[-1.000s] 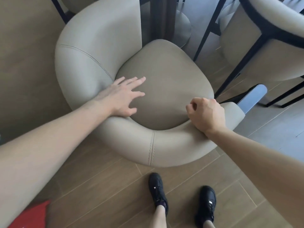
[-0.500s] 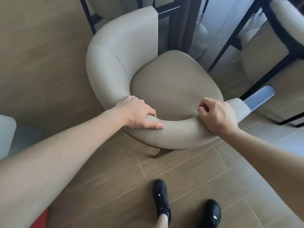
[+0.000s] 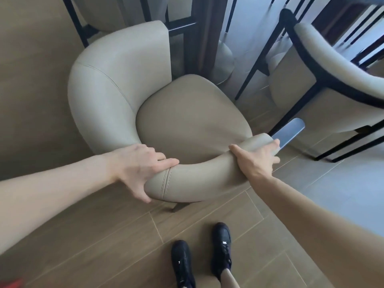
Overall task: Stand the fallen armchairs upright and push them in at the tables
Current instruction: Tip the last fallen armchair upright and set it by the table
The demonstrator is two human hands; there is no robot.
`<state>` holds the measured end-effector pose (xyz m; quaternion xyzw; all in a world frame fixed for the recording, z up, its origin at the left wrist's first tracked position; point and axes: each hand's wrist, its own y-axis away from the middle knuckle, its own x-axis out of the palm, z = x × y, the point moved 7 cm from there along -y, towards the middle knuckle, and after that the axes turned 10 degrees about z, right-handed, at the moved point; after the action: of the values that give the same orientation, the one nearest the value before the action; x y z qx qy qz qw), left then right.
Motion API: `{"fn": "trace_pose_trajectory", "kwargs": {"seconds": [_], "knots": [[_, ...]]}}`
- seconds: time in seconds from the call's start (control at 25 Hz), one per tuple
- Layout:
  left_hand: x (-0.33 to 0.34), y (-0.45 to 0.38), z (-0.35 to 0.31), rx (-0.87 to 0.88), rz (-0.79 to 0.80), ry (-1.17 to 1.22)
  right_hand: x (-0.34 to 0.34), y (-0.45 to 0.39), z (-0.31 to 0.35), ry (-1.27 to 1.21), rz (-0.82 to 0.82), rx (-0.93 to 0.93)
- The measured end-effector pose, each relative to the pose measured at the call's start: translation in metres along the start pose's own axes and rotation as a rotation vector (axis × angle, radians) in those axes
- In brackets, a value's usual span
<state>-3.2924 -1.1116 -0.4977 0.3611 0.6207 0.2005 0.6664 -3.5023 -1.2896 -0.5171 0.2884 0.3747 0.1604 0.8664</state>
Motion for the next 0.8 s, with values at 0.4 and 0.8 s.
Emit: {"fn": "trace_pose_trajectory", "kwargs": {"seconds": [0.4, 0.8], "knots": [[-0.049, -0.034, -0.042, -0.129, -0.412, 0.178, -0.042, -0.088, 0.046, 0.279, 0.081, -0.203], [-0.201, -0.159, -0.017, -0.363, -0.488, 0.364, -0.097, -0.151, 0.164, 0.246, -0.117, -0.443]]}}
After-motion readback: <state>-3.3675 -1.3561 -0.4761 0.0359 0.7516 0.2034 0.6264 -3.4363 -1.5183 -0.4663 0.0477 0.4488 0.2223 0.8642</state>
